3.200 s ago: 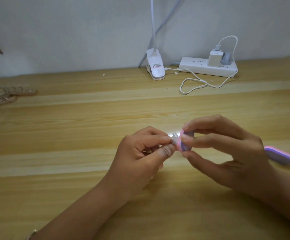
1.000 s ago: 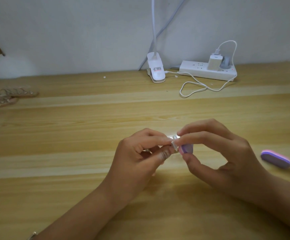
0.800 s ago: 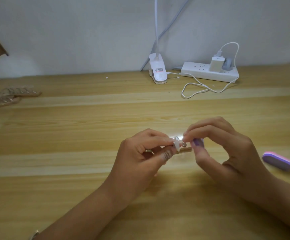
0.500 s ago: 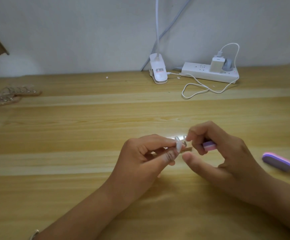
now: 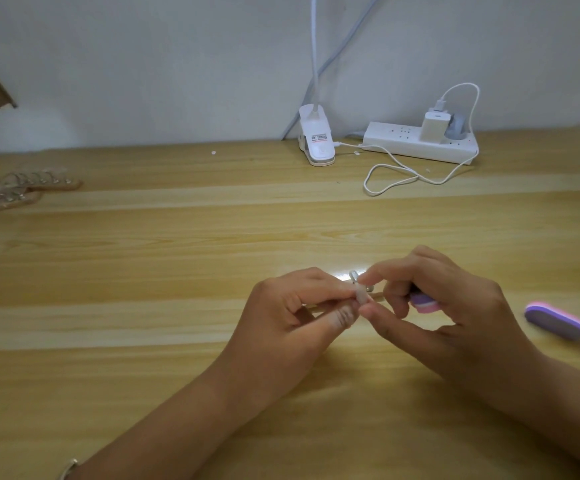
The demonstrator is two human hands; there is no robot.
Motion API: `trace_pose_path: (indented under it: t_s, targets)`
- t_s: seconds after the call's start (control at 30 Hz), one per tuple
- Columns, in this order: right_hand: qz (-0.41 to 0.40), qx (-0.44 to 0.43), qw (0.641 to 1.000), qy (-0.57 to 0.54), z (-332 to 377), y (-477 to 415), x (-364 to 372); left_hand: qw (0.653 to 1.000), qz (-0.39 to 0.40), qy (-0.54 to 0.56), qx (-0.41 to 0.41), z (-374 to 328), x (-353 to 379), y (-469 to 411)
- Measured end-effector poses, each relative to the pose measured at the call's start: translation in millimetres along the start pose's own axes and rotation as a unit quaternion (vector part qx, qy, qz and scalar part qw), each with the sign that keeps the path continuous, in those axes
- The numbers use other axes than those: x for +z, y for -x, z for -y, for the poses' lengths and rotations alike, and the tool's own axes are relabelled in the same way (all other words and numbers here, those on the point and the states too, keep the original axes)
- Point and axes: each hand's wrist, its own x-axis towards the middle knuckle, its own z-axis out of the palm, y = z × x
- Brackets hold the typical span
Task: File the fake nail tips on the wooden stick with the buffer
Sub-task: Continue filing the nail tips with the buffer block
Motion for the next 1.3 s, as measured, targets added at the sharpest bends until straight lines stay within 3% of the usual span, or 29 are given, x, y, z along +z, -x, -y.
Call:
trace_pose_path:
  t_s: [0.33,0.53,0.73,0.9,1.03,1.3]
  targets:
    - [0.03,0.019,0.999,-0.003,1,-2,-5,0.998,-0.017,-0.059,0.027,-1,0,1]
    - [0.038,0.01,0.999,-0.013,2,-2,-3,0.98,-0.025,-0.181,0.073,0,0,3]
    - [0.061,0.0,0.998,0.028,-3,-8,-7,0.98,-0.039,-0.181,0.073,-1,1,1]
    - [0.062,0.074,0.993,-0.061,-3,-6,-16,0.983,-0.05,-0.163,0.067,0,0,0]
    - [0.054,0.115,0.991,-0.047,-3,-6,-15,0.984,-0.043,-0.161,0.067,2,1,0]
    - [0.031,0.004,0.999,0.012,-11,-5,-5,0.985,-0.036,-0.161,0.057,3,1,0]
